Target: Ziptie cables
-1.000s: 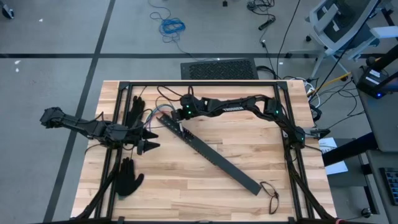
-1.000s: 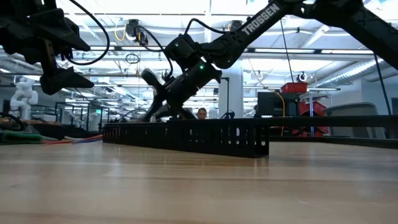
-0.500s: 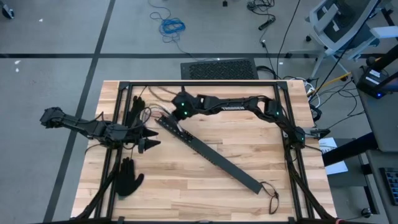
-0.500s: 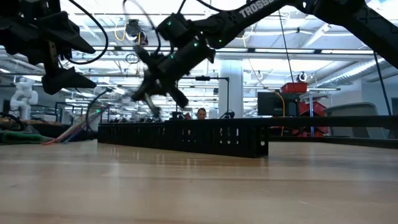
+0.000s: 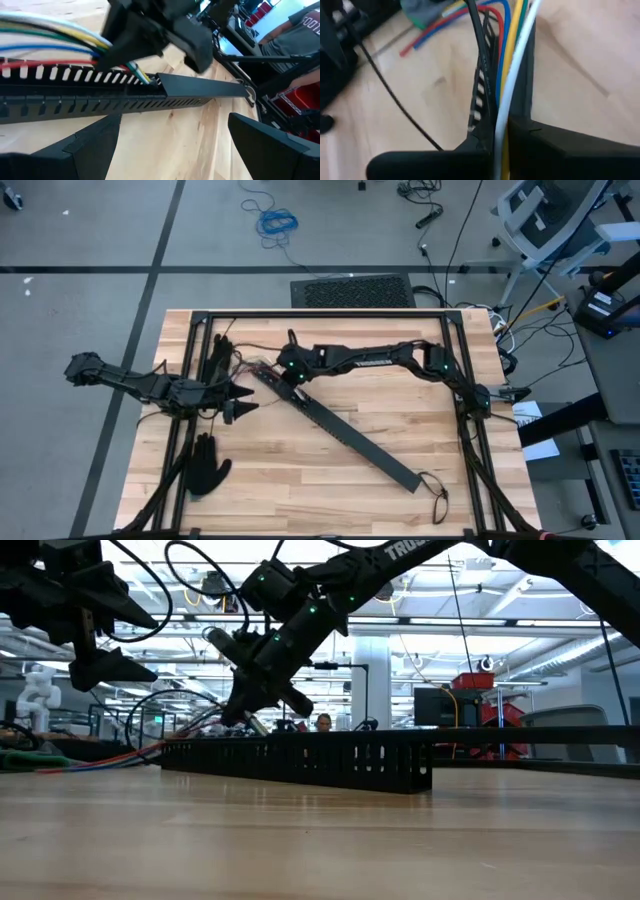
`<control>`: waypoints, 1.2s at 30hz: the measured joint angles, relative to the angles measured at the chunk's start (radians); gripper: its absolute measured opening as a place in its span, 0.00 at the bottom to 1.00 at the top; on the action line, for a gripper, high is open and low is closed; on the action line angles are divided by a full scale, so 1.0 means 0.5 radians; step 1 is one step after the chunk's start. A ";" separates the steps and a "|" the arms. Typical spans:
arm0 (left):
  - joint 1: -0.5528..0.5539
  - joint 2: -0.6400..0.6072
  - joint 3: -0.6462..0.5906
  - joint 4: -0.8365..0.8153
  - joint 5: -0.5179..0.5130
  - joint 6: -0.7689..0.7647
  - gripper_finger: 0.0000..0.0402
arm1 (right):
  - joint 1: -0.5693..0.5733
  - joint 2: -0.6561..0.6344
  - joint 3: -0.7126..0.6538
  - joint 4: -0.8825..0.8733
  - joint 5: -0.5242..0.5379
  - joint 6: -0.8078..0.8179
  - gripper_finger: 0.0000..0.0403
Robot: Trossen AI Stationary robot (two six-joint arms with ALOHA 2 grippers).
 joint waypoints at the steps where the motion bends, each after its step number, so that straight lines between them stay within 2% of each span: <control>1: 0.000 0.000 0.000 0.000 -0.004 0.000 0.92 | 0.015 0.000 0.000 -0.026 0.024 -0.005 0.03; 9: 0.000 0.004 0.000 -0.001 -0.015 0.003 0.92 | 0.069 0.062 0.001 -0.100 0.080 -0.026 0.05; 20: 0.000 0.004 0.000 -0.001 -0.024 0.004 0.92 | 0.076 0.059 0.005 -0.148 0.076 -0.190 0.43; 24: 0.000 0.004 0.000 -0.002 -0.031 0.006 0.92 | 0.080 0.056 0.005 -0.145 0.069 -0.207 0.54; 30: 0.000 0.004 0.000 -0.008 -0.031 0.011 0.92 | 0.079 0.057 0.003 -0.164 0.062 -0.212 0.64; 36: 0.000 0.004 0.000 -0.057 -0.032 0.003 0.92 | 0.078 0.055 0.002 -0.177 0.009 -0.253 0.67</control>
